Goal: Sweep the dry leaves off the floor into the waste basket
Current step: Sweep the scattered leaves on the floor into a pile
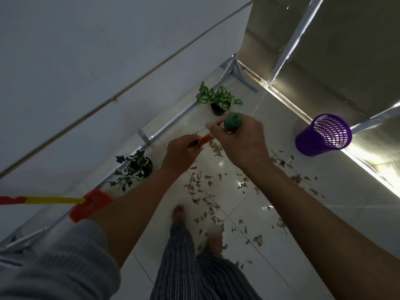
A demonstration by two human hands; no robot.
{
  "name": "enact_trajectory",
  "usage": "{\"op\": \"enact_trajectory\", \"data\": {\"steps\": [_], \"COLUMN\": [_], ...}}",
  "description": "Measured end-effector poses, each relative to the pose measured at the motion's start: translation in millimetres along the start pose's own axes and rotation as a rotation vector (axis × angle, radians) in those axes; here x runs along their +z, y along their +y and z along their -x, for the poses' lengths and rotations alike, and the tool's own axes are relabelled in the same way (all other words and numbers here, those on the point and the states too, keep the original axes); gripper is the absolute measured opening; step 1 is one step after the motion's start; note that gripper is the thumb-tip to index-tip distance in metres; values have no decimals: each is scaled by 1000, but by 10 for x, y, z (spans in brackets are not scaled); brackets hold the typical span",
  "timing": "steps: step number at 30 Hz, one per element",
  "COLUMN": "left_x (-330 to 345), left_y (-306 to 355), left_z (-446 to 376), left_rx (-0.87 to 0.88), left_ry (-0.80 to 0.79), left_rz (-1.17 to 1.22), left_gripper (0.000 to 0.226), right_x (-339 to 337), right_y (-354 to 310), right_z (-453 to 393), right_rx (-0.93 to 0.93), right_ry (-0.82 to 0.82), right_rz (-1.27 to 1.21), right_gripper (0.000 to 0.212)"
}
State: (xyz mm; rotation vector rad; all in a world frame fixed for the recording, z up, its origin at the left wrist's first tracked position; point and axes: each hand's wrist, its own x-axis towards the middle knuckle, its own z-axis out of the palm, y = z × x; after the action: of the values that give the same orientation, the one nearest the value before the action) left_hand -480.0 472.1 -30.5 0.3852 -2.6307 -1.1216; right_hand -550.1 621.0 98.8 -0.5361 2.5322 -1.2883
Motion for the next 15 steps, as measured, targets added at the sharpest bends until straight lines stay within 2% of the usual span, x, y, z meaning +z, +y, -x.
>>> {"op": "enact_trajectory", "data": {"steps": [4,9,13,15], "left_x": [181,411,366,241], "left_y": [-264,-496,-384,-281], "left_z": [-102,-222,-405,-550], "left_rx": [-105,-196,-140,-23], "left_ry": [-68,-192,-239,-248], "left_rz": [-2,183,172,133], "left_gripper": [18,22,17,9], "right_x": [260,439,364,287], "right_y": [209,306,170,66], "right_z": [-129,-311,-485,-588], "right_rx": [70,76,81,59], "right_ry": [-90,-126,-60,6], "right_rz": [53,114,220,238], "right_gripper": [20,12,20,25]}}
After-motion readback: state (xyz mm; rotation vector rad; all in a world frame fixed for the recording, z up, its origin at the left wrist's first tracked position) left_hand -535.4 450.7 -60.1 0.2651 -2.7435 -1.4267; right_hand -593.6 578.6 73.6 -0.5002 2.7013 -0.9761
